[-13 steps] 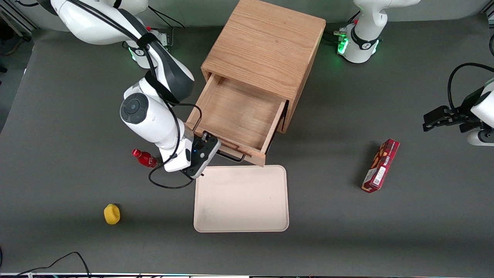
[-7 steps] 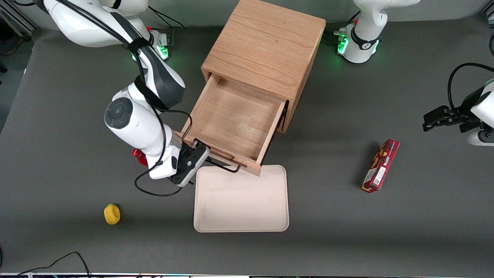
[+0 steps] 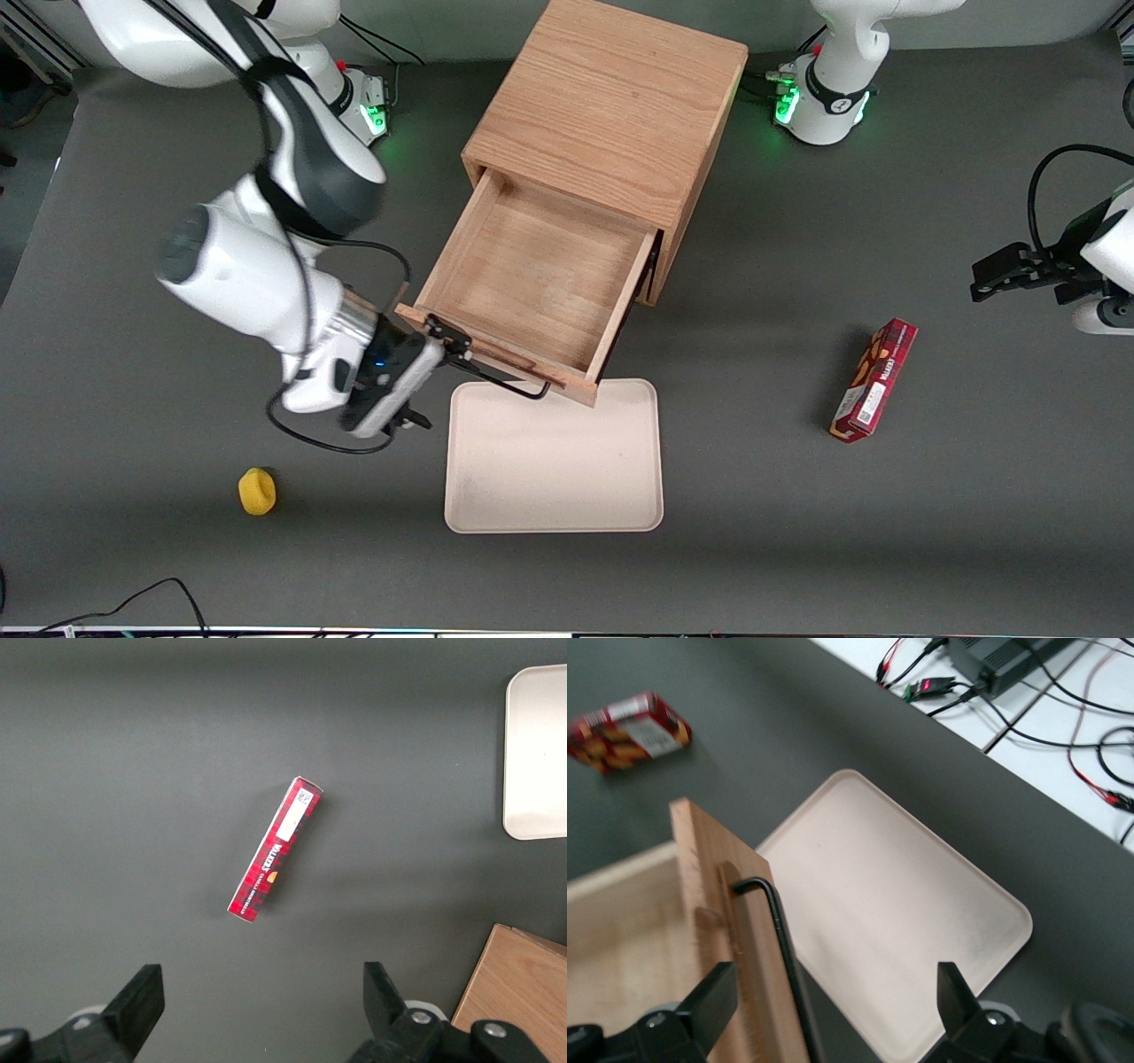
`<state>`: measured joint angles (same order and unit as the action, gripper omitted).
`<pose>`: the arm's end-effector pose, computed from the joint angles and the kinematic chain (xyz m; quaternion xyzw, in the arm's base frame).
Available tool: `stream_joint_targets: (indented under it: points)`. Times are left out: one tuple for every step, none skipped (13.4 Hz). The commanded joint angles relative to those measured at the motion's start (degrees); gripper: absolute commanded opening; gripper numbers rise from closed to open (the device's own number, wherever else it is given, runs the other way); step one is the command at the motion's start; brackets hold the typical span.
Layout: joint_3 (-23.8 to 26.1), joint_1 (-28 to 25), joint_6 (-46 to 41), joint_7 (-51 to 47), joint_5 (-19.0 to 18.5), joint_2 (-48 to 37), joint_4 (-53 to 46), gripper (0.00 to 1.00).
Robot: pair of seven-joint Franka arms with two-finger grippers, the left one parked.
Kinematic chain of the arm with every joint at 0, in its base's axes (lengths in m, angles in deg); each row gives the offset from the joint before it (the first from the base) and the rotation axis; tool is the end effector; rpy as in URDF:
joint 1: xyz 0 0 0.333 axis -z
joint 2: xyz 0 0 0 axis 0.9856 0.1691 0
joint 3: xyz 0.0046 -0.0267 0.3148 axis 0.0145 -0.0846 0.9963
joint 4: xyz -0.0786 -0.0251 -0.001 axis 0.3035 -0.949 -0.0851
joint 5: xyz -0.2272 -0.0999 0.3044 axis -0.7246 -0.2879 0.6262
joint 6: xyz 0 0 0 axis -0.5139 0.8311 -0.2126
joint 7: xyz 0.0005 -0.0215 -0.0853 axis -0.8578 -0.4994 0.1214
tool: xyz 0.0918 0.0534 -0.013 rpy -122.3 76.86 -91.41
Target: Open upper drawer
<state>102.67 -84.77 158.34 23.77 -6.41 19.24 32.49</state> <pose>0.6570 0.2696 0.4987 -0.9153 -0.3114 -0.1656 0.1945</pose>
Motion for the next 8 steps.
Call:
stream_joint_targets:
  points:
    - [-3.6, 3.7, -10.4, -12.7, 4.6, -9.6, 2.2, 1.00]
    - [-6.3, 3.7, -15.4, -18.6, 3.5, -12.6, 3.2, 1.00]
    - [-8.7, 4.0, -19.3, -22.4, 1.5, -15.5, 4.5, 1.00]
    - [-10.7, 4.9, -24.9, -23.3, -1.9, -18.0, 5.8, 1.00]
    - [-11.4, 6.4, -29.4, -23.3, -5.5, -19.4, 6.5, 1.00]
    - [-11.5, 9.0, -32.3, -23.3, -8.4, -21.2, 7.9, 1.00]
    - [-11.5, 11.4, -33.6, -23.2, -10.7, -23.1, 10.1, 1.00]
    - [-11.5, 13.2, -34.0, -23.3, -12.2, -25.3, 12.4, 1.00]
